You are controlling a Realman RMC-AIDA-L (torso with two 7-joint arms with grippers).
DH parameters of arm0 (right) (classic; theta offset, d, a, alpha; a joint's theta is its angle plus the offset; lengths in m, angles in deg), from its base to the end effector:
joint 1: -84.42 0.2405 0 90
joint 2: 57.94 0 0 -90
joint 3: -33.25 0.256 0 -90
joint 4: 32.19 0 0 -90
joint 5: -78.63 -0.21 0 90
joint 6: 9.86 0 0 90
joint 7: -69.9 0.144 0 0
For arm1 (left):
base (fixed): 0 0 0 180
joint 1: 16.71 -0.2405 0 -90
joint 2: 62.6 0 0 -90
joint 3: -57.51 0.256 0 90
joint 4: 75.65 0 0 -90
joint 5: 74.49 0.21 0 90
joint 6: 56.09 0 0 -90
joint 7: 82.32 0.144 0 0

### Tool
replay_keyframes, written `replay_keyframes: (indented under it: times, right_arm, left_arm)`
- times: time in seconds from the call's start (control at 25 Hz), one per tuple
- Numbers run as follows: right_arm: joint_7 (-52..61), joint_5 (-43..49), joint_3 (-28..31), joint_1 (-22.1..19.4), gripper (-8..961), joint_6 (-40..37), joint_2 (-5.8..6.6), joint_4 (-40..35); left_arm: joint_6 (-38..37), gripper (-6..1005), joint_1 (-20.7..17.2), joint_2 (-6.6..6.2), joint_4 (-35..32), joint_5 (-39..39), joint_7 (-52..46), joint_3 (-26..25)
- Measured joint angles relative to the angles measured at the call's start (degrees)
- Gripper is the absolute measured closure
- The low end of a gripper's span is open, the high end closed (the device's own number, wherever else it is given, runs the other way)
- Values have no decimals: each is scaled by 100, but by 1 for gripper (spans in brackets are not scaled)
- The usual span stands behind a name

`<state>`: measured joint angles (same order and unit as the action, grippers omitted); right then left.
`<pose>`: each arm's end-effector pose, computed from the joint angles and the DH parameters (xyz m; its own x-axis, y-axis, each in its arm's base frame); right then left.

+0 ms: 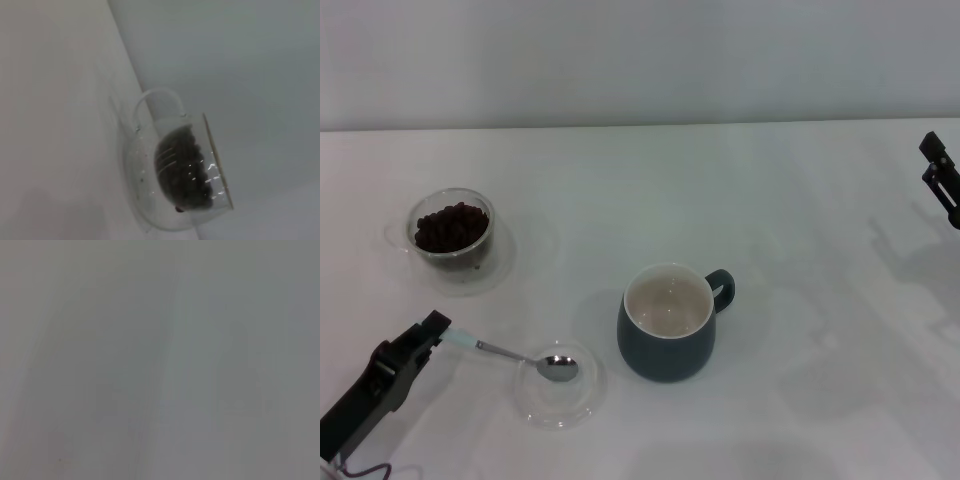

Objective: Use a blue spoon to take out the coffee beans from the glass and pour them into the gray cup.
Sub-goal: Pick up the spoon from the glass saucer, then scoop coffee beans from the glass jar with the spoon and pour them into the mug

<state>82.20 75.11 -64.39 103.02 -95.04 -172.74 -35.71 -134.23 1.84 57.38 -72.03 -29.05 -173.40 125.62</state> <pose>0.3487 0.2823 0.0329 0.7665 0.2180 -0.6041 -0.5528 -0.2550 -0.7933 -0.3458 0.2373 -0.0638 -0.3612 0.5363 0.7628 0.8941 -0.0332 0.4467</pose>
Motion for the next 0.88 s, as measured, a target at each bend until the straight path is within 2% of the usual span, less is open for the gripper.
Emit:
replay_keyframes:
  times: [0.2, 0.56, 0.76, 0.88]
  right_arm:
    - [0, 0, 2, 2, 272, 0, -6, 8]
    - [0, 0, 17, 3, 272, 1, -7, -4]
    - [-1, 0, 19, 3, 272, 1, -7, -18]
    - [-59, 0, 19, 3, 273, 1, -9, -31]
  left_arm:
    - [-221, 866, -23, -29, -114, 0, 106, 0]
    - [-695, 866, -341, -119, -1107, -19, 270, 0]
    - [-774, 865, -430, -241, -1729, -25, 245, -26]
    - [-868, 866, -403, -378, -1980, -51, 223, -53]
